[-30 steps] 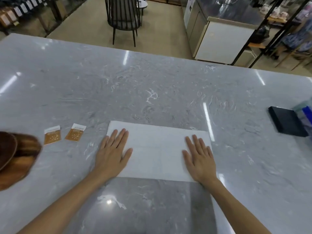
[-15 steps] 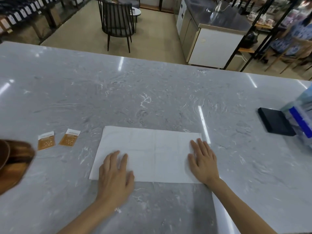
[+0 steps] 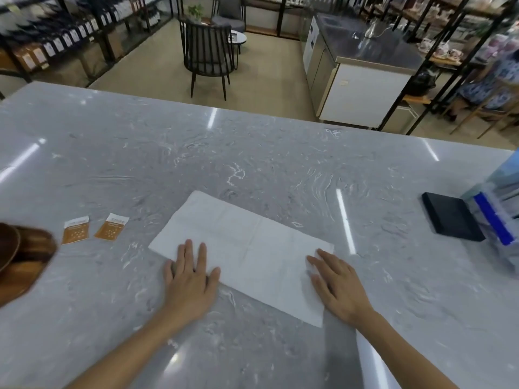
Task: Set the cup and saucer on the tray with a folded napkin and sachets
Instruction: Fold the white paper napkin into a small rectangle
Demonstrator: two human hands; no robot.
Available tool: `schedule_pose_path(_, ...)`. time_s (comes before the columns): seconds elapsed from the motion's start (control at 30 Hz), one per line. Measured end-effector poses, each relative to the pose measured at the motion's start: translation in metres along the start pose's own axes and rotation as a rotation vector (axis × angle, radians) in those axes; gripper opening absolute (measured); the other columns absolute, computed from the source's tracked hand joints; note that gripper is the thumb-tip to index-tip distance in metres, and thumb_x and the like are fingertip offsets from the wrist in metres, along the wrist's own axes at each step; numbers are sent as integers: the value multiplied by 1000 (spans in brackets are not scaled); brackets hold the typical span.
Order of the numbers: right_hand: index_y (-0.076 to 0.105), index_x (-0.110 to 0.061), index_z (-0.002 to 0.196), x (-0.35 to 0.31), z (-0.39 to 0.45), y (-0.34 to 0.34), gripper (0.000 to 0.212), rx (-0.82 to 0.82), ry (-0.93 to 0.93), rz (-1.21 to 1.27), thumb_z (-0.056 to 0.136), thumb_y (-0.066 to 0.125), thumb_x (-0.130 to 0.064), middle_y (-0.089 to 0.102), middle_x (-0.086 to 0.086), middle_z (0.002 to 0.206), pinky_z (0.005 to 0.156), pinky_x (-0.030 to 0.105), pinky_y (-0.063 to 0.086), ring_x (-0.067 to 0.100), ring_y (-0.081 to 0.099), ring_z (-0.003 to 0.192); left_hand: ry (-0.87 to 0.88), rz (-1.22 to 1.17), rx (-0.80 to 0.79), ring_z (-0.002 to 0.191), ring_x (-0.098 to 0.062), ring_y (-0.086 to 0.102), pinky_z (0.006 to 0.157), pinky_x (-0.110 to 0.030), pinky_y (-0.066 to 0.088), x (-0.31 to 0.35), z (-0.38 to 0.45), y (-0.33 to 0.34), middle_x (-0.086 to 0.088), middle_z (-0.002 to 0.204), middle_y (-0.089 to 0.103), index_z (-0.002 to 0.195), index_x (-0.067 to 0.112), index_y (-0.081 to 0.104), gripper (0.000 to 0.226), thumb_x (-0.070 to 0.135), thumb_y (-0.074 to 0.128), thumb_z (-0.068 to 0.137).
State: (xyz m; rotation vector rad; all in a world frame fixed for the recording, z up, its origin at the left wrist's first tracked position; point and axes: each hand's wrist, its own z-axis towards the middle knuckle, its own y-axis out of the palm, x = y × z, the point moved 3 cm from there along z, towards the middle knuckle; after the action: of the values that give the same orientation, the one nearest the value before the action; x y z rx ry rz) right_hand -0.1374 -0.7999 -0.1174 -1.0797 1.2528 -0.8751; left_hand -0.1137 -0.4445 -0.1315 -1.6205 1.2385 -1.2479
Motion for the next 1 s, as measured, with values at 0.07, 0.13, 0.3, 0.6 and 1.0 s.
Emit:
schedule_pose_path(0.07,49,-33,147,-4,-17,-5,49,9,-27,-1,104,31,-48,45,0,157,118,41,34,20,43,143,81,67,9,156,-23,-15,125,-49,-1,-6,29,-7,-5,169,-16,160,27,-9,71,59,7,98)
schedule_pose_path(0.13,52,-32,145,-9,-35,-8,50,6,-61,13,102,33,-49,51,4,153,114,42,39,22,48,139,172,163,-8,156,-23,-16,126,-49,0,-13,57,-15,-1,169,-15,160,32,-9,71,63,4,97)
schedule_pose_path(0.3,62,-25,136,-35,-78,1,48,2,-186,49,93,54,-46,62,9,132,99,40,47,26,59,121,253,266,-29,156,-24,-13,122,-52,3,-9,105,-39,-1,170,-10,158,46,3,61,63,16,100)
schedule_pose_path(0.6,67,-21,118,-62,-106,12,35,-71,-465,71,92,59,-44,62,3,107,78,37,52,23,61,91,671,-139,108,113,-15,50,93,-36,49,75,-74,3,5,122,55,126,25,62,44,53,51,94)
schedule_pose_path(1.0,63,-19,124,-65,-130,32,41,-197,-617,226,90,72,-40,61,0,109,82,29,55,20,60,97,667,-119,152,97,-13,53,80,-24,49,35,-178,55,2,109,62,119,20,64,38,13,75,83)
